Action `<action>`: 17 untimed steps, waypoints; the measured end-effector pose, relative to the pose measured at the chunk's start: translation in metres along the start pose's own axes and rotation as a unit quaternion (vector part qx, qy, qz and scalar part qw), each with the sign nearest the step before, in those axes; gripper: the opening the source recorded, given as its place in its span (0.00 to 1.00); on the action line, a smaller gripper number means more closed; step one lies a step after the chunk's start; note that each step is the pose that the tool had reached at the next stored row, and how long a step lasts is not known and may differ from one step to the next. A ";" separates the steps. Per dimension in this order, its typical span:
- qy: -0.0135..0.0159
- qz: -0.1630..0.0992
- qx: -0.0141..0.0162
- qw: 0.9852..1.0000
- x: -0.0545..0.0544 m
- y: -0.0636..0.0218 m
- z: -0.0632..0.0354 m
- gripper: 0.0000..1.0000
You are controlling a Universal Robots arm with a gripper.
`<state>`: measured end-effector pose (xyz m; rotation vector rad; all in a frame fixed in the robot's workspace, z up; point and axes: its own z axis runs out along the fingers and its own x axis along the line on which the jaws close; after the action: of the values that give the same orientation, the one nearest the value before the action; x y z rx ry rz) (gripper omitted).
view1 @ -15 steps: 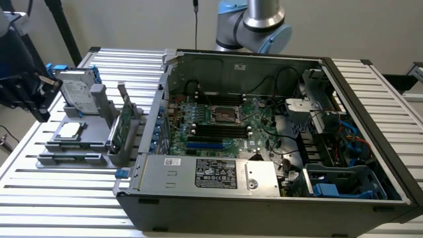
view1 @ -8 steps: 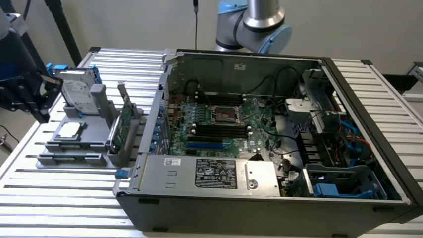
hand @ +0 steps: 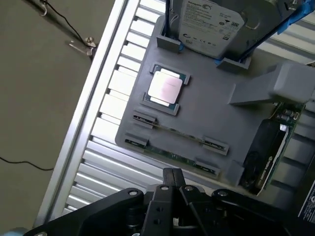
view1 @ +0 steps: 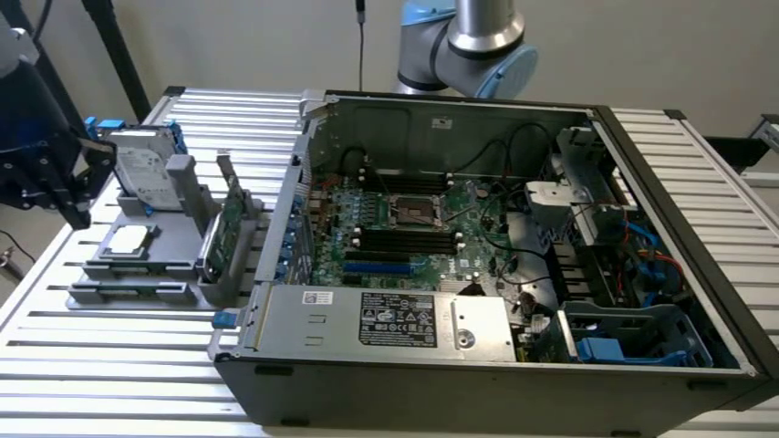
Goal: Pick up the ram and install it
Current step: 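Pick up the ram and move it above insertion slot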
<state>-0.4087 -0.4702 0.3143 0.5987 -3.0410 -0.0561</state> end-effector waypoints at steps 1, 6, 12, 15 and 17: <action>0.000 -0.009 0.000 1.000 0.000 0.0000 0.0003 0.11; 0.002 -0.054 0.002 0.999 0.000 -0.0001 0.0021 0.11; 0.005 -0.108 0.004 0.994 0.000 -0.0002 0.0042 0.11; 0.006 -0.136 0.005 0.991 0.000 -0.0002 0.0052 0.11; 0.007 -0.154 0.005 0.988 0.000 -0.0003 0.0058 0.11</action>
<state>-0.4088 -0.4702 0.3085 1.0579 -2.9079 -0.0454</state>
